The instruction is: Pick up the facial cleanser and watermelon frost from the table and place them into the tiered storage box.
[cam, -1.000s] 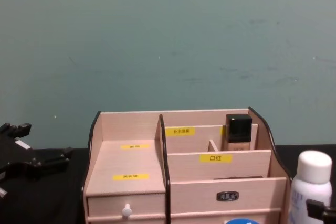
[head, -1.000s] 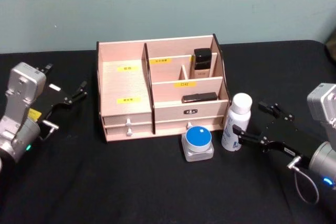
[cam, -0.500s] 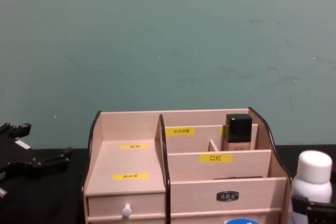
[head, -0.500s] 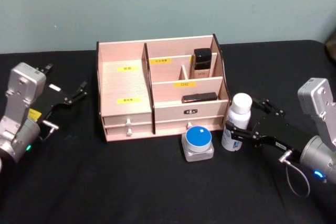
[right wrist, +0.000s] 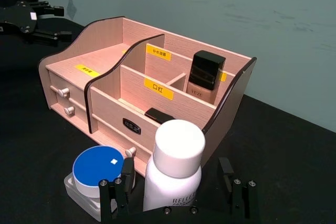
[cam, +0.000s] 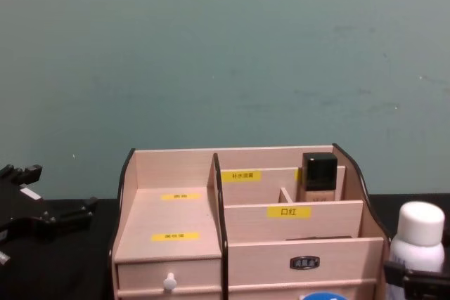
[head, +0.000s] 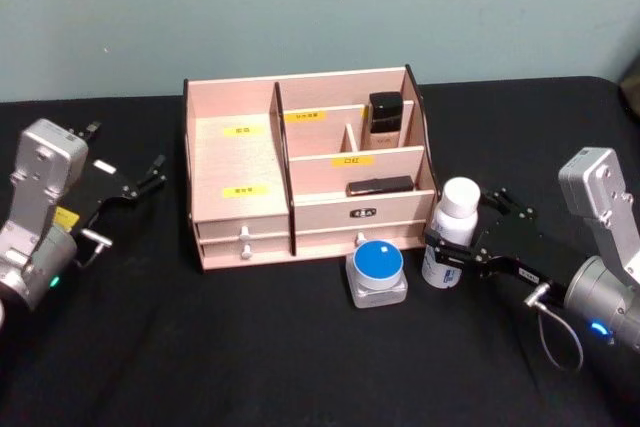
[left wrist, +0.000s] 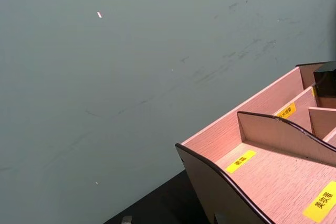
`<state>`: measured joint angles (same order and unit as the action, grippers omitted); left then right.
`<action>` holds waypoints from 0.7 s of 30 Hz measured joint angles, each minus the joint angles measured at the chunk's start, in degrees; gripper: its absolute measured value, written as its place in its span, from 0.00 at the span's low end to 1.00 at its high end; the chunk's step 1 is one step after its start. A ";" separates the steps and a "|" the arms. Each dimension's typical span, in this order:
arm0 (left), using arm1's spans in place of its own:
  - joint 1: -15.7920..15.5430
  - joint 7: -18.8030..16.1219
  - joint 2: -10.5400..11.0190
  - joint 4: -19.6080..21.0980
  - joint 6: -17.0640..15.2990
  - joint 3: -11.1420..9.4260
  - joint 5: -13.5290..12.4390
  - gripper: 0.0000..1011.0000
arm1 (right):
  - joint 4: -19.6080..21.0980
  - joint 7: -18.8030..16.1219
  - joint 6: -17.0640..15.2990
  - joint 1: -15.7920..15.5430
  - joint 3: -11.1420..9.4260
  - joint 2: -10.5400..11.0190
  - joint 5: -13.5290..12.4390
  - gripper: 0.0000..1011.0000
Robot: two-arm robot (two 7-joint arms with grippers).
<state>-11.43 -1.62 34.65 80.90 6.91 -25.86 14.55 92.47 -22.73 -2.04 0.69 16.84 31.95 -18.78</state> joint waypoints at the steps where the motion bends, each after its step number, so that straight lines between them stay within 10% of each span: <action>1: 0.00 0.00 0.00 0.00 0.00 0.00 0.00 1.00 | 0.06 0.02 0.00 -0.03 -0.02 0.05 -0.03 0.99; 21: 0.00 0.00 0.00 0.00 0.00 0.00 0.00 1.00 | 0.28 0.10 0.00 -0.18 -0.02 0.26 -0.30 0.61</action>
<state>-11.43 -1.62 34.65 80.90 6.91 -25.86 14.55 92.75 -22.63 -2.04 0.51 16.82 32.21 -19.08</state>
